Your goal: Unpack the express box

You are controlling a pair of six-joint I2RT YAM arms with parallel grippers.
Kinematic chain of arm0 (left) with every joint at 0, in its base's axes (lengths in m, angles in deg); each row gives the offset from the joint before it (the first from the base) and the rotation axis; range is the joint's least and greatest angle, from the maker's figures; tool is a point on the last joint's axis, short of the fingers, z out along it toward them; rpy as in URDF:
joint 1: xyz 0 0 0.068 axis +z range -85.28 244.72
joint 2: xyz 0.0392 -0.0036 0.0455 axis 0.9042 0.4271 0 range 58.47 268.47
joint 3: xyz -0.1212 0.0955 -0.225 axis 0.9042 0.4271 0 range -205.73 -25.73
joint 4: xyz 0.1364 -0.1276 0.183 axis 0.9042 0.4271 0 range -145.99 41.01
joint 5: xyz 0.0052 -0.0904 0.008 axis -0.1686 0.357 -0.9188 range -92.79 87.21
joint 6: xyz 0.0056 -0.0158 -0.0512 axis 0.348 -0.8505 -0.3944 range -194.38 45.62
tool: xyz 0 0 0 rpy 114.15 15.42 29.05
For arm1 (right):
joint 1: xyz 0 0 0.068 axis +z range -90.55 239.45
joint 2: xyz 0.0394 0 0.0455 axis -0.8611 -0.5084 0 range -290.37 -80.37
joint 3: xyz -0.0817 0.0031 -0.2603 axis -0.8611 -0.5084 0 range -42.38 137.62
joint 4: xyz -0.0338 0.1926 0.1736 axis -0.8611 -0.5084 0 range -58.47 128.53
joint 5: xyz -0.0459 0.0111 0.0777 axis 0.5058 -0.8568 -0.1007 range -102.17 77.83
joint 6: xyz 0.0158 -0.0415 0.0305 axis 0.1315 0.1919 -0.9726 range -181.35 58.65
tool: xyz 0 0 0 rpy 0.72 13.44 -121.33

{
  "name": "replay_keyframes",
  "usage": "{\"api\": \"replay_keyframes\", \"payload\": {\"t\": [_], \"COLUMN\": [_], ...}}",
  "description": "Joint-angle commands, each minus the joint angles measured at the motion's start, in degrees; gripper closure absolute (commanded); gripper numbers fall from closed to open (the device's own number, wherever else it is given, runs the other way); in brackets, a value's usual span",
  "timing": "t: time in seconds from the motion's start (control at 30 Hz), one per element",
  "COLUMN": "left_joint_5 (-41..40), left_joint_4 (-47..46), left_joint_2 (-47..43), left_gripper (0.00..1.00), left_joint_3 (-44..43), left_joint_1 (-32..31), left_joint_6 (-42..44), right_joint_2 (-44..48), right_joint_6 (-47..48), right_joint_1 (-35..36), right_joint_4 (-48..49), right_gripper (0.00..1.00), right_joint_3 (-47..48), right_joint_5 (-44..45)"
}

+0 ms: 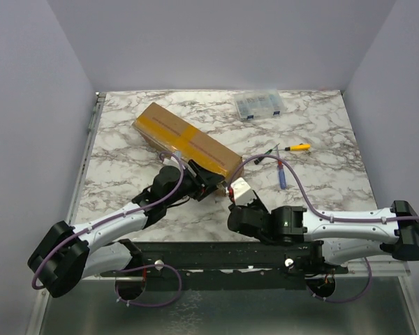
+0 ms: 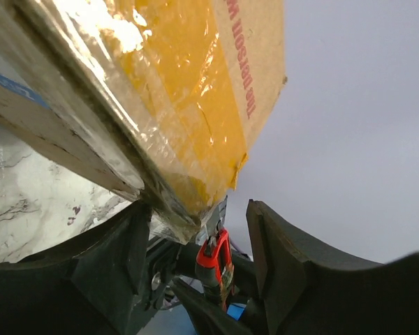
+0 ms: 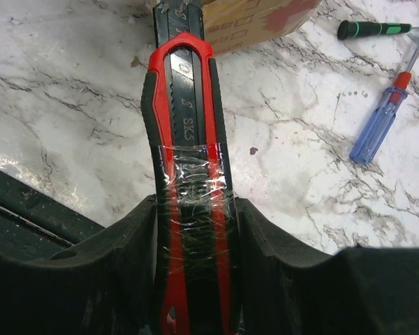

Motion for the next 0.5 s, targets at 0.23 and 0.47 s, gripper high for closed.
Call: {"api": "replay_keyframes", "payload": {"t": [0.23, 0.47], "left_joint_5": [-5.1, -8.2], "left_joint_4": [-1.5, 6.5], "left_joint_2": [-2.2, -7.0], "left_gripper": [0.39, 0.39], "left_joint_3": [-3.6, -7.1], "left_joint_1": [-1.5, -1.4], "left_joint_6": [-0.5, 2.7], "right_joint_2": [-1.2, -2.2], "right_joint_6": [3.1, -1.6], "right_joint_1": [4.6, 4.7], "right_joint_4": [14.0, 8.7], "right_gripper": [1.0, 1.0], "right_joint_3": [-3.5, -3.4], "right_joint_5": [-10.3, -5.0]}}
